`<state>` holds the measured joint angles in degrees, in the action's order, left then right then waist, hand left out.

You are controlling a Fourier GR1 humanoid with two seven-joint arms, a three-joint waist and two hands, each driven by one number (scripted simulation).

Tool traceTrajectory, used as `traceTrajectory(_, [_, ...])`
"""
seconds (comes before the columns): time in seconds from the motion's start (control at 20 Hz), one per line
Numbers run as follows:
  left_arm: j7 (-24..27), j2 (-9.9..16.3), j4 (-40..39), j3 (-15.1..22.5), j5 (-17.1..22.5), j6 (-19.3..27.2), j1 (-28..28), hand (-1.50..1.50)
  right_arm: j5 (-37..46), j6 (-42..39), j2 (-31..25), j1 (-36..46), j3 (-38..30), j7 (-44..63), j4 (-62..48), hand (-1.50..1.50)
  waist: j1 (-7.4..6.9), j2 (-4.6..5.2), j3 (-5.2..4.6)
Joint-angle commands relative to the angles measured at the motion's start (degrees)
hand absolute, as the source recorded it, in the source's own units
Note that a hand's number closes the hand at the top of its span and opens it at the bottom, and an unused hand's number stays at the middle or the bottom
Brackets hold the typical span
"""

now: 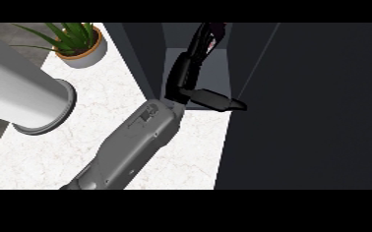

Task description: Pick up the wine, place it into the cabinet and close the cabinet

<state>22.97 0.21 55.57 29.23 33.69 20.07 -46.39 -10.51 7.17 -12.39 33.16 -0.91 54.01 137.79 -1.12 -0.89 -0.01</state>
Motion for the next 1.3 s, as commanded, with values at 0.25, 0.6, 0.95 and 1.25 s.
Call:
traceTrajectory(0.25, [-8.2,-0.1,25.9,11.1,-1.0,19.6,10.4,-1.50,-1.0,0.4,0.0,-0.4,0.4,0.9,3.1,-1.50,0.93,0.39,0.03])
traceTrajectory(0.6, [-4.1,-0.2,36.7,17.3,-3.9,23.3,24.4,-1.50,4.2,1.7,0.7,1.9,4.1,-1.1,-0.9,-1.50,0.75,0.70,-0.03])
traceTrajectory(0.95, [-5.9,8.7,51.2,23.0,-7.7,19.8,37.3,1.50,0.0,2.0,-2.9,5.1,-0.3,5.8,1.3,-1.50,0.87,0.64,-0.03])
traceTrajectory(1.25, [-1.7,18.1,59.4,21.1,-4.3,11.5,46.9,1.50,-3.9,-0.2,0.0,2.3,5.5,4.4,2.6,1.50,0.32,0.70,-0.05])
